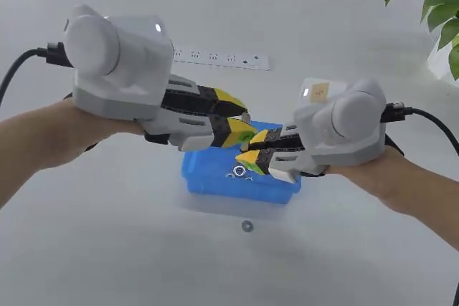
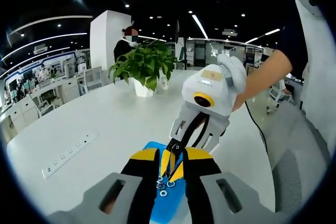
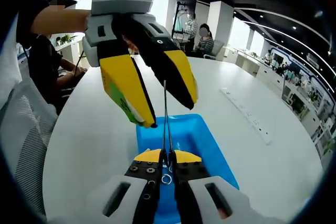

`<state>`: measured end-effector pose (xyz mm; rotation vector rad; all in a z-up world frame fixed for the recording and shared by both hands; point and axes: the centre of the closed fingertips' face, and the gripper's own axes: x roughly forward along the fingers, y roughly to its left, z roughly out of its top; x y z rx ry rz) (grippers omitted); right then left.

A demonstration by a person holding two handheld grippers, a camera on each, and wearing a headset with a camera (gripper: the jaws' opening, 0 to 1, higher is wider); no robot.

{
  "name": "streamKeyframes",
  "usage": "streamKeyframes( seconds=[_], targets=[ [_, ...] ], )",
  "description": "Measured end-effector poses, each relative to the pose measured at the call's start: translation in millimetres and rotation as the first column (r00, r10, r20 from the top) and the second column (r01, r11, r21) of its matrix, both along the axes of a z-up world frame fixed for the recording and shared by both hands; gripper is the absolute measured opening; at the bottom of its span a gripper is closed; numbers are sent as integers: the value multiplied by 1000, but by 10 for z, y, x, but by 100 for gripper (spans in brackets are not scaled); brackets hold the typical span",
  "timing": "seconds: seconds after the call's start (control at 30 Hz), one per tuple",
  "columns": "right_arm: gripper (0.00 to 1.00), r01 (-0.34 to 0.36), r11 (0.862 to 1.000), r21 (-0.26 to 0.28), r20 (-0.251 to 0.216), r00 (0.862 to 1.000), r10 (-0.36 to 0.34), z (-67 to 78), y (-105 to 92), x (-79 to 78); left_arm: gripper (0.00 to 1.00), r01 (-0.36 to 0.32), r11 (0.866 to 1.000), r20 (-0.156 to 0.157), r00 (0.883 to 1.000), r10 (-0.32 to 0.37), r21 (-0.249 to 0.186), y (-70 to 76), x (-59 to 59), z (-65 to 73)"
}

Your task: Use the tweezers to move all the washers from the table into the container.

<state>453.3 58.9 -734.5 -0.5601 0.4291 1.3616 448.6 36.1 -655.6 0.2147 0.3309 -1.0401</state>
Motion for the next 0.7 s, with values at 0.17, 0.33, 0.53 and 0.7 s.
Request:
streamKeyframes(
  seconds=[0.17,0.33,0.53,0.7],
  targets=[
    [8,-8,1000,4,0,1000,8,9,2,-12,9,35,999,19,999,-35,9,-41,-32,7],
    [8,-26,1000,4,-4,1000,26,15,-6,-53,8,75,997,14,997,-75,29,-27,-52,-5],
    [9,-21,1000,14,2,1000,21,33,1,-30,5,83,994,54,995,-87,65,-5,-35,8],
    [11,-18,1000,15,15,1000,18,56,7,10,5,73,995,73,994,-78,75,-1,-2,34]
  ],
)
